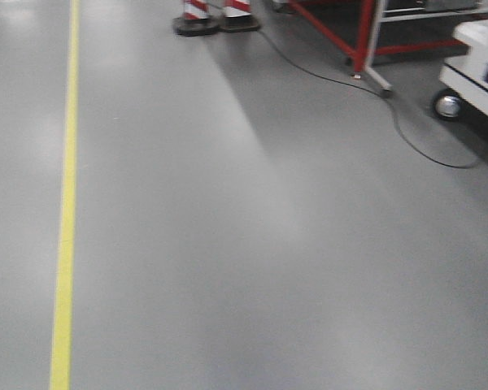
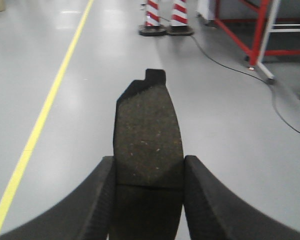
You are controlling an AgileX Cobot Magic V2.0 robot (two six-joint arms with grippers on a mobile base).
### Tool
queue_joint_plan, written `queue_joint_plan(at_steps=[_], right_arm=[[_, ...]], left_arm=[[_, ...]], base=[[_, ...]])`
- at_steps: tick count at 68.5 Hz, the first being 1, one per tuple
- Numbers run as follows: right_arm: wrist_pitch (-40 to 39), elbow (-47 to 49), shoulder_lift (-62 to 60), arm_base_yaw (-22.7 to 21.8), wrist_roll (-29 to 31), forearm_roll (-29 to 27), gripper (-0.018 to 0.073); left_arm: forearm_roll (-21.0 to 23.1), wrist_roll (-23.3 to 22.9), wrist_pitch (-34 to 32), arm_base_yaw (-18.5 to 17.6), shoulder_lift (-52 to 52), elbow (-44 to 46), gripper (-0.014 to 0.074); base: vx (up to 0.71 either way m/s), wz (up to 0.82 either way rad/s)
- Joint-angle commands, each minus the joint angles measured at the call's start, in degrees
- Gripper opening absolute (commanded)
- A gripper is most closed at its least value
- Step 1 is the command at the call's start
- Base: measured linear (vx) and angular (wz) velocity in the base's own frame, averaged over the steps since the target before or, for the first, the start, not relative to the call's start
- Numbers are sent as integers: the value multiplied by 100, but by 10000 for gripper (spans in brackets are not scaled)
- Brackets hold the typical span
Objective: Move and align brake pads A on conveyor
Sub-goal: 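Drive along the yellow floor line past the striped cones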
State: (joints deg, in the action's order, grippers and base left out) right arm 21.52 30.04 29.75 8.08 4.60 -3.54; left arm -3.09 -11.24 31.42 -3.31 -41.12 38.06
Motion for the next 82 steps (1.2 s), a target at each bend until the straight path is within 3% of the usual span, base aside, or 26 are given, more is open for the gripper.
queue_joint_plan(at_steps=[1,46,82], right_arm=[[-584,175,8,-6,61,19,25],[-584,175,8,-6,61,19,25],[-579,175,8,-6,61,19,25]], left_arm=[[-2,-33,-479,-25,19,189,164],[-2,-33,-480,-25,19,189,164],[-2,-33,-479,-25,19,189,164]], base=[[18,59],[18,52],[27,-1]])
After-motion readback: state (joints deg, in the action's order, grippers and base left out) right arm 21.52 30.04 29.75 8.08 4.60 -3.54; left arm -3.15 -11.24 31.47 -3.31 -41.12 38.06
